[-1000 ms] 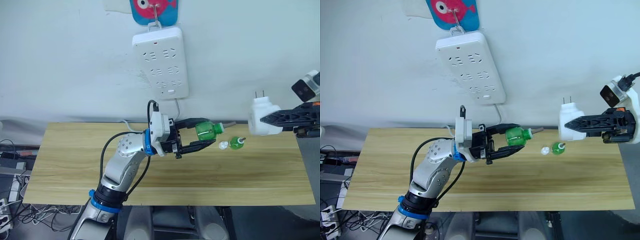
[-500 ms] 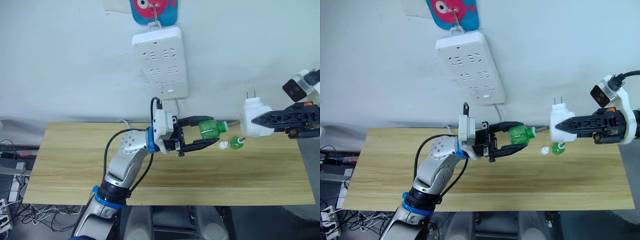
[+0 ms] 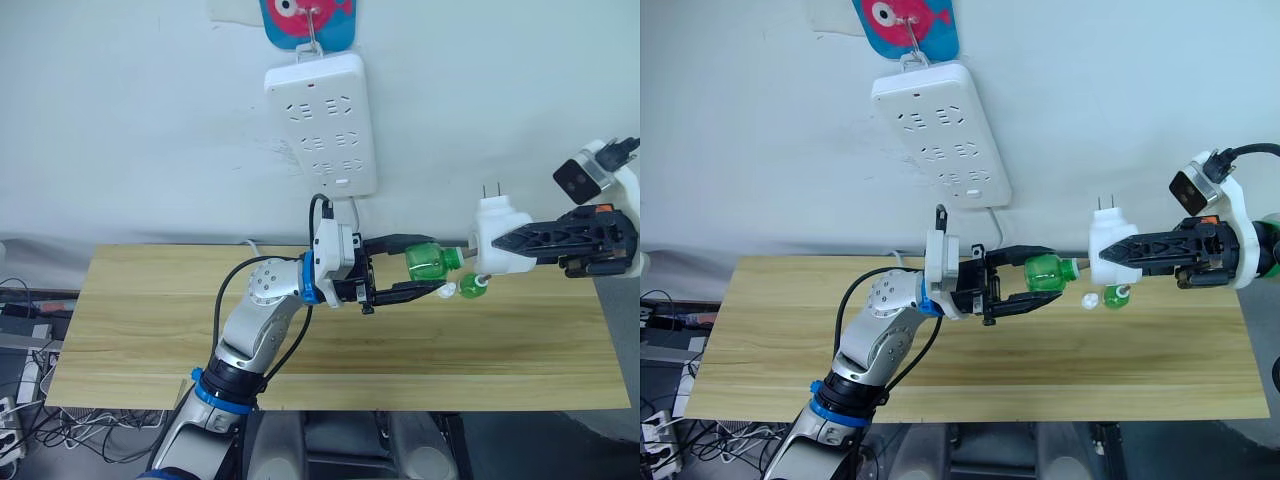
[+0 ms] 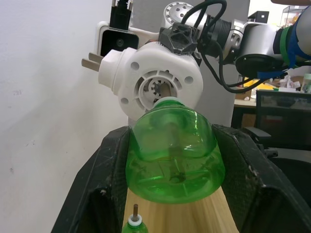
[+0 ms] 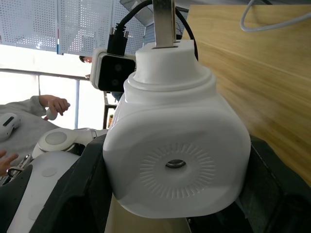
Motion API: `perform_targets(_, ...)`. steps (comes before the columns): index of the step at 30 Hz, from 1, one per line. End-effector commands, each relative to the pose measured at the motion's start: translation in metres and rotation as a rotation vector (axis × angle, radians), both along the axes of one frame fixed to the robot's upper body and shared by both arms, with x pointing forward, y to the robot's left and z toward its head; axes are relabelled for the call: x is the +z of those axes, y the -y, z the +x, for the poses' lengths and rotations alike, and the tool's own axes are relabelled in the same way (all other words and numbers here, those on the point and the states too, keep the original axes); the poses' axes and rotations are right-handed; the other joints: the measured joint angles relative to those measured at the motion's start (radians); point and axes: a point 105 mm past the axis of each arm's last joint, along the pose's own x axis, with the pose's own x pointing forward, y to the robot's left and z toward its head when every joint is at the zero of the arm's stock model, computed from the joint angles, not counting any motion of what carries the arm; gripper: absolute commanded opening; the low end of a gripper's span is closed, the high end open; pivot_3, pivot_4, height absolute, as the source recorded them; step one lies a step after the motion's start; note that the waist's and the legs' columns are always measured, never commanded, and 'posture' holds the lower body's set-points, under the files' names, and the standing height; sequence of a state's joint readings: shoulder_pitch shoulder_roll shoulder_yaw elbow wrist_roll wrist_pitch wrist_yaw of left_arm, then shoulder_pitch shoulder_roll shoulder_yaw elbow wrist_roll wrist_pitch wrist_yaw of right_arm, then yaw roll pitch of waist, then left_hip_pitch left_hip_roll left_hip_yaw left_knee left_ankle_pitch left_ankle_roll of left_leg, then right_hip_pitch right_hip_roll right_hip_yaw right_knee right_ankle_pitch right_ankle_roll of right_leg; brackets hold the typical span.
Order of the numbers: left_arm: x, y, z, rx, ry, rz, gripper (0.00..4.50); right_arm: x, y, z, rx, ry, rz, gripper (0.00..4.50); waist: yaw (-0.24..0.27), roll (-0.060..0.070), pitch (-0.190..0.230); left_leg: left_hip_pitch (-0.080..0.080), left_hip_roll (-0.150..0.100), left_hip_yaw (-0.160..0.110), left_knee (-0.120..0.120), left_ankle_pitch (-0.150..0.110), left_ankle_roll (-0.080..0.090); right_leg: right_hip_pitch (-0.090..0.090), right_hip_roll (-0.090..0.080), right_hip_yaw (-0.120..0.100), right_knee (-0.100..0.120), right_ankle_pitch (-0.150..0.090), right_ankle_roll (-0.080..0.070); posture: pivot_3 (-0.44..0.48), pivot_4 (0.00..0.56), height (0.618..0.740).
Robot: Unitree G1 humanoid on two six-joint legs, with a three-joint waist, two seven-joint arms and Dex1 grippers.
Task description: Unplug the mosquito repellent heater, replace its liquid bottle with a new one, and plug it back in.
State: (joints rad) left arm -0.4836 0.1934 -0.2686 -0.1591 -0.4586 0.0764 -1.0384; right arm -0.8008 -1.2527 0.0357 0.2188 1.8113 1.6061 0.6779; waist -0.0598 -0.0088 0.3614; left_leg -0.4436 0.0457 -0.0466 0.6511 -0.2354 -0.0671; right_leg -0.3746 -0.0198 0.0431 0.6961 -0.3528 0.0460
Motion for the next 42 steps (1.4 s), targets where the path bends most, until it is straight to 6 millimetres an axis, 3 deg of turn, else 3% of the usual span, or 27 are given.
perform_targets(1,0.006,0.002,-0.005,-0.024,0.029,-0.019,2.21,0.012,-0.002,-0.009,0.038,0.029,0.016,3.07,0.0,0.0,0.0,0.0,0.0,0.0,0.0,0.0,0.0,0.0,0.0,0.0,0.0,0.0,0.0,-0.172,0.338,0.74)
perform_targets(10,0.013,0.002,-0.002,-0.017,0.044,-0.03,2.21,0.01,-0.005,-0.011,0.05,0.027,0.008,3.07,0.0,0.0,0.0,-0.006,0.0,-0.003,0.011,-0.001,0.001,-0.001,0.0,-0.004,0.003,0.0,0.0,-0.162,0.332,0.74)
perform_targets(42,0.026,0.006,-0.006,-0.038,0.083,-0.042,2.21,0.002,-0.003,-0.009,0.032,0.029,-0.032,3.07,0.0,0.0,0.0,-0.007,0.0,-0.004,0.011,-0.001,0.001,-0.001,0.0,-0.004,0.004,0.0,0.0,-0.161,0.336,0.74)
